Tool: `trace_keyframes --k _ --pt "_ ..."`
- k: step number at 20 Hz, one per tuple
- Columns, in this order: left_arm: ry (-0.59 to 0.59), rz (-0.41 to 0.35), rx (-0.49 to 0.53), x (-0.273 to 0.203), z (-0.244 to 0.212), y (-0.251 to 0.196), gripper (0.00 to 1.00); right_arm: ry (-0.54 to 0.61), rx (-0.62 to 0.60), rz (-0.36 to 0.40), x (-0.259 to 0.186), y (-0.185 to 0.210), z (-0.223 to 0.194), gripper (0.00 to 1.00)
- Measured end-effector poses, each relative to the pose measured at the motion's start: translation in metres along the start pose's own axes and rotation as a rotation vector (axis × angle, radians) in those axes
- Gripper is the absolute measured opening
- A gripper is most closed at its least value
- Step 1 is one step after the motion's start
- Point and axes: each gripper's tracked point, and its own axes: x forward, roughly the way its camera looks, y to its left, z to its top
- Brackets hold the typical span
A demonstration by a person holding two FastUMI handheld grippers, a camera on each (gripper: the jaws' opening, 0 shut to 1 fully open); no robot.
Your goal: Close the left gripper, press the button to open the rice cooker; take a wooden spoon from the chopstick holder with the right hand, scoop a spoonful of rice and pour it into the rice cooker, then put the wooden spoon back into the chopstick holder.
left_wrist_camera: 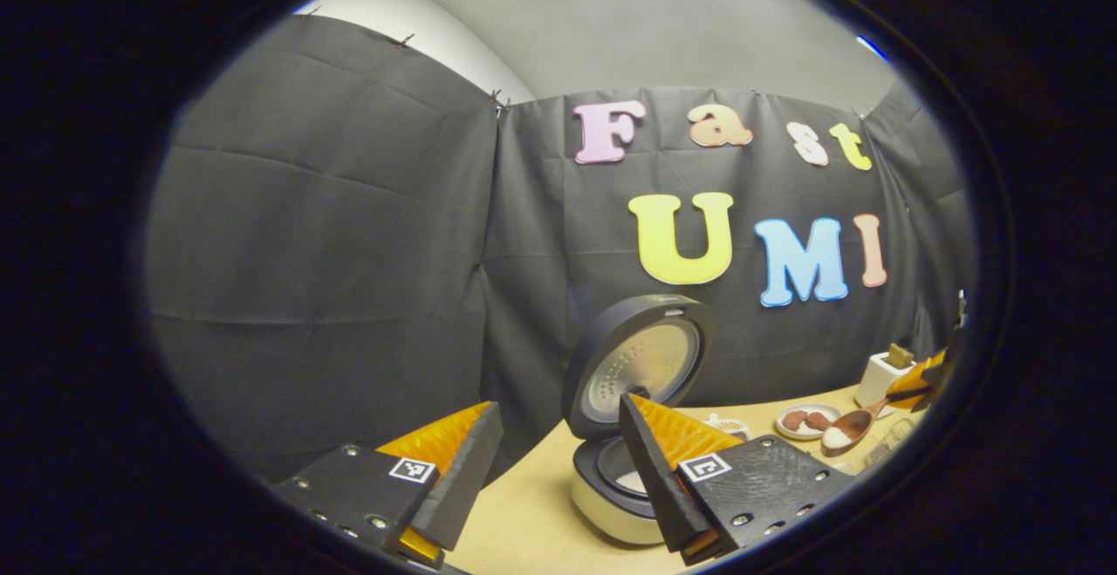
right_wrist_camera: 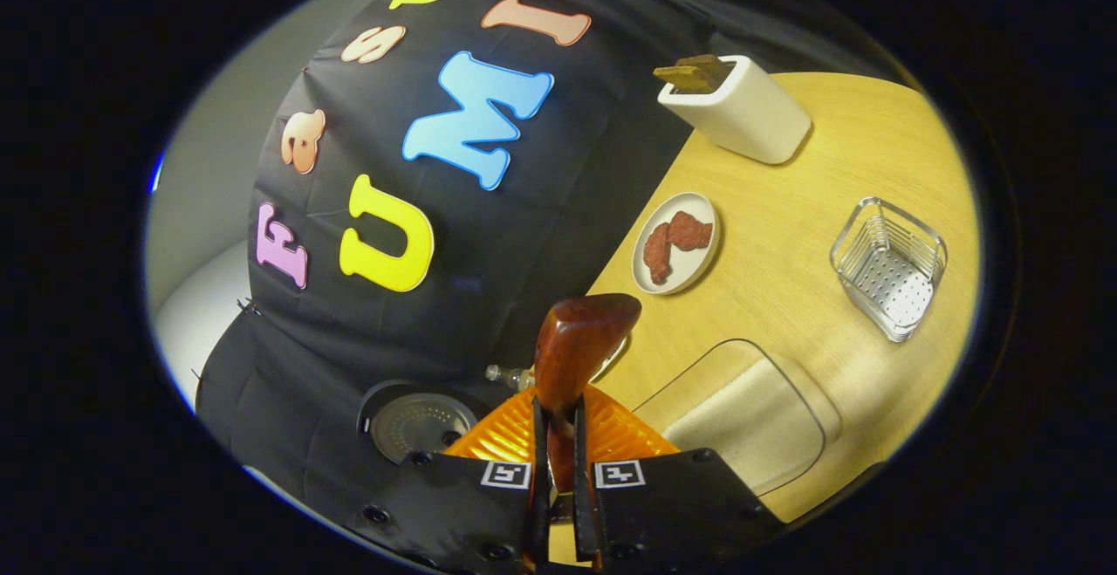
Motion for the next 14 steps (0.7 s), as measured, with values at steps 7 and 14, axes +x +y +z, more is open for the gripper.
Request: trace_keyframes --k 7,14 --pt "0.019 0.048 -0.007 0.006 -0.012 0.030 0.85 0.054 -0.014 0.087 0.047 0.054 -0.033 0.12" --pt "0.037 0.096 -0.012 0.015 -0.026 0.066 0.85 0.127 -0.040 0.111 0.093 0.085 -0.080 0.12"
